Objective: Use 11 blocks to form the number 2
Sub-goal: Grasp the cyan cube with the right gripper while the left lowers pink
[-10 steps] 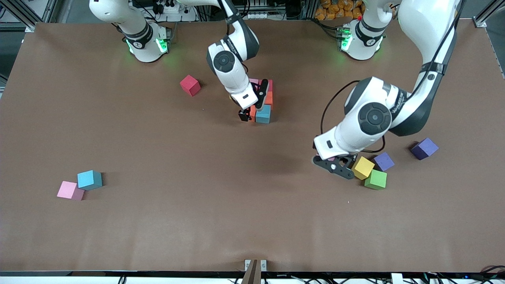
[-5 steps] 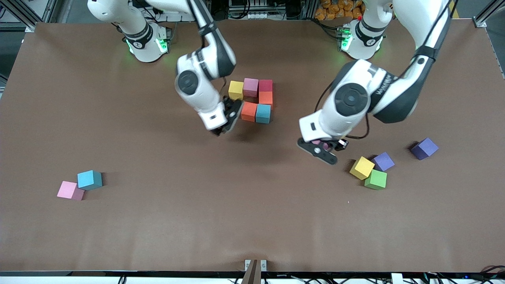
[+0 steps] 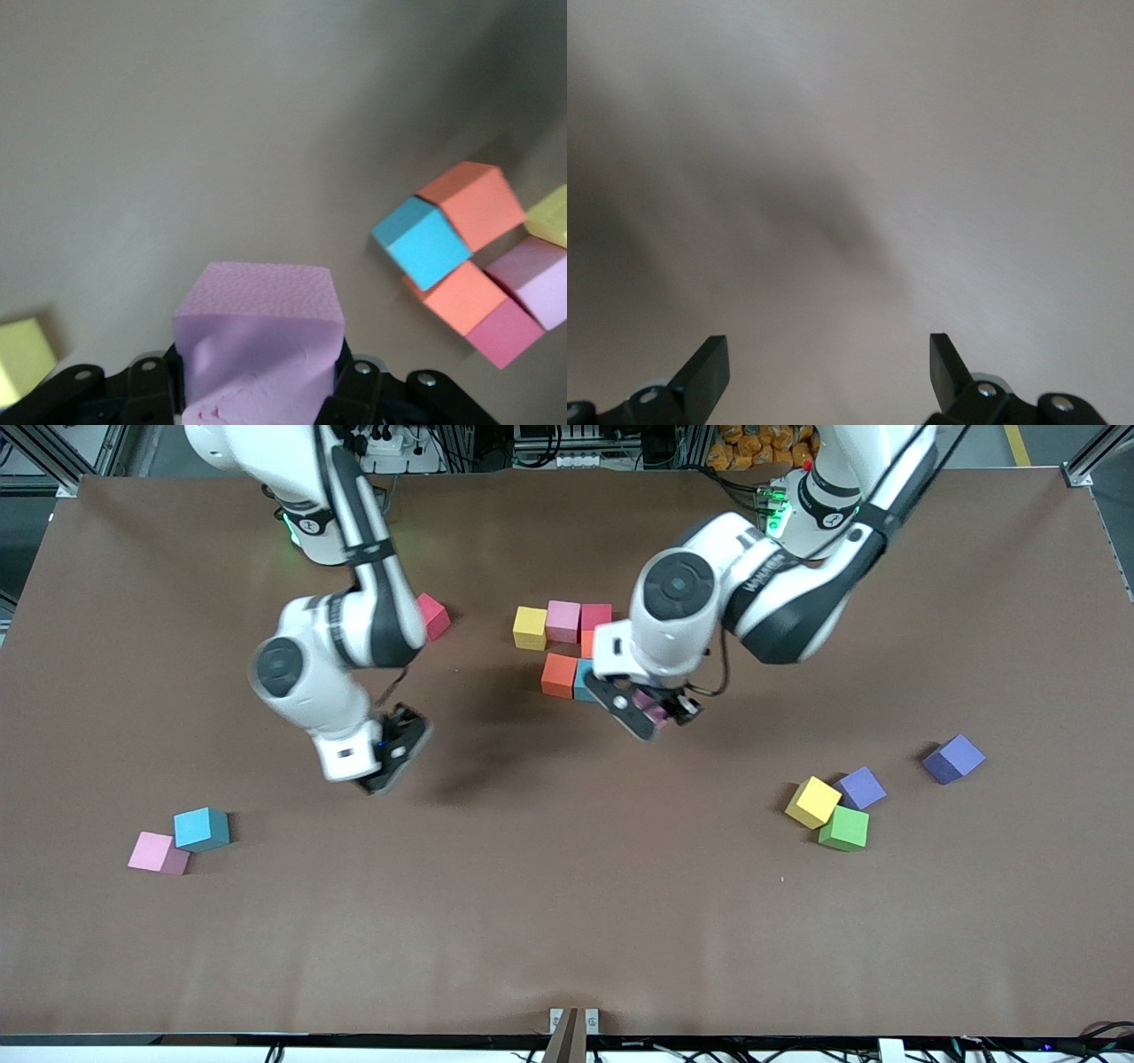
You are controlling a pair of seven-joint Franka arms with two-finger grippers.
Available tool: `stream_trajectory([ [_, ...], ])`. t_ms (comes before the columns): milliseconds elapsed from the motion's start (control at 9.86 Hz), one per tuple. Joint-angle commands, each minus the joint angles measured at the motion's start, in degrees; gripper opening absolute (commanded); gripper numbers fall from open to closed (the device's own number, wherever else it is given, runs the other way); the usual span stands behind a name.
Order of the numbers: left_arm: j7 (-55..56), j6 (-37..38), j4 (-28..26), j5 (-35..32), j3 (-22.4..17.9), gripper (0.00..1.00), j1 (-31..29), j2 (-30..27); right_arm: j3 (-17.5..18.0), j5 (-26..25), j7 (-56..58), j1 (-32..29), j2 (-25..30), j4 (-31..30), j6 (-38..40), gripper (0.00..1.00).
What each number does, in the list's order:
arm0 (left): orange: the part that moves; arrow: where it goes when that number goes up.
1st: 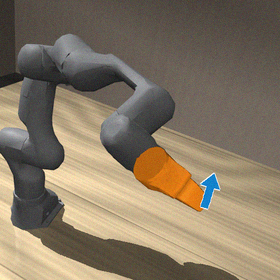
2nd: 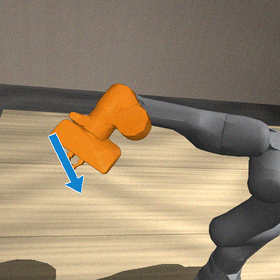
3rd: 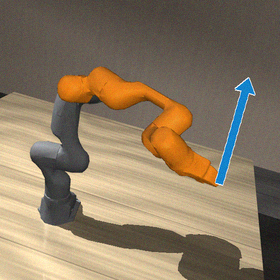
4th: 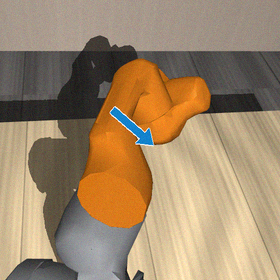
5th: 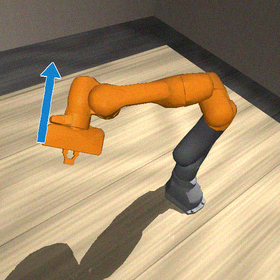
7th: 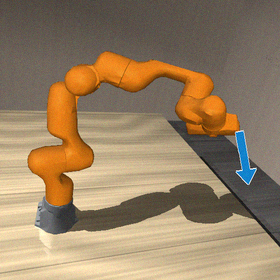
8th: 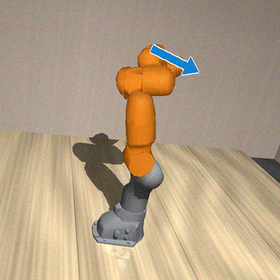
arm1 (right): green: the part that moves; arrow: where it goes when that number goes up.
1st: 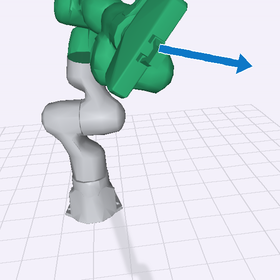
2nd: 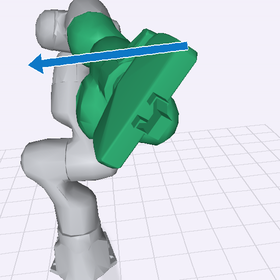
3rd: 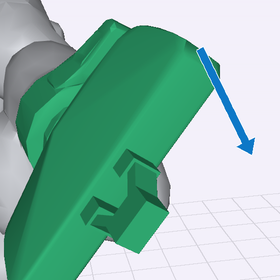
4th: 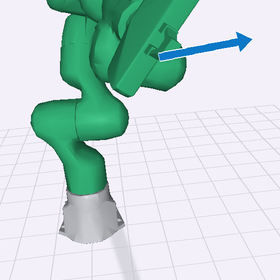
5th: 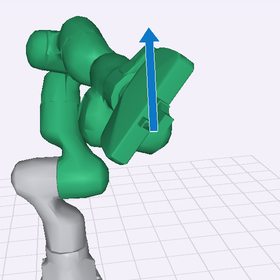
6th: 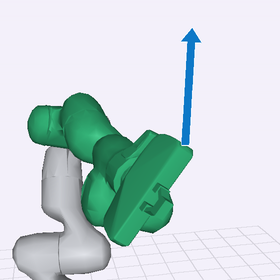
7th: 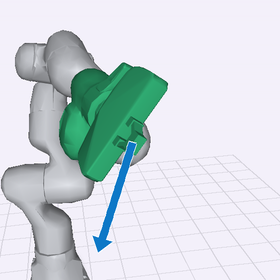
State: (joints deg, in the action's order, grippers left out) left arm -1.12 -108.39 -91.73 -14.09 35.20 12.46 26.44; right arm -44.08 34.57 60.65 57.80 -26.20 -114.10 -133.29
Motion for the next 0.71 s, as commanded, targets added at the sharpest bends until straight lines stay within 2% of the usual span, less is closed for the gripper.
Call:
stream_trajectory([
  [0, -1.7, -5.1, 0.2, -1.5, -1.0, 0.09, 6.2, 2.1, -2.0, -1.0, 1.8, -4.3, 0.4, 0.5, 0.8, 1.00],
  [203, -3.3, -10.1, 0.2, -1.6, -4.2, 0.09, 12.7, 2.8, -5.3, -1.0, 2.9, -6.7, 0.0, 0.3, 0.8, 1.00],
  [304, -5.4, -11.0, 0.2, -1.6, -4.4, 0.09, 14.9, 3.5, -5.4, -1.0, 3.5, -9.3, 0.0, 0.3, 0.3, 1.00],
  [609, -17.9, -12.6, 0.3, -1.0, -10.5, 0.09, 21.4, 4.8, -5.1, -0.6, 9.5, -18.2, -2.2, 0.2, -3.9, 1.00],
])
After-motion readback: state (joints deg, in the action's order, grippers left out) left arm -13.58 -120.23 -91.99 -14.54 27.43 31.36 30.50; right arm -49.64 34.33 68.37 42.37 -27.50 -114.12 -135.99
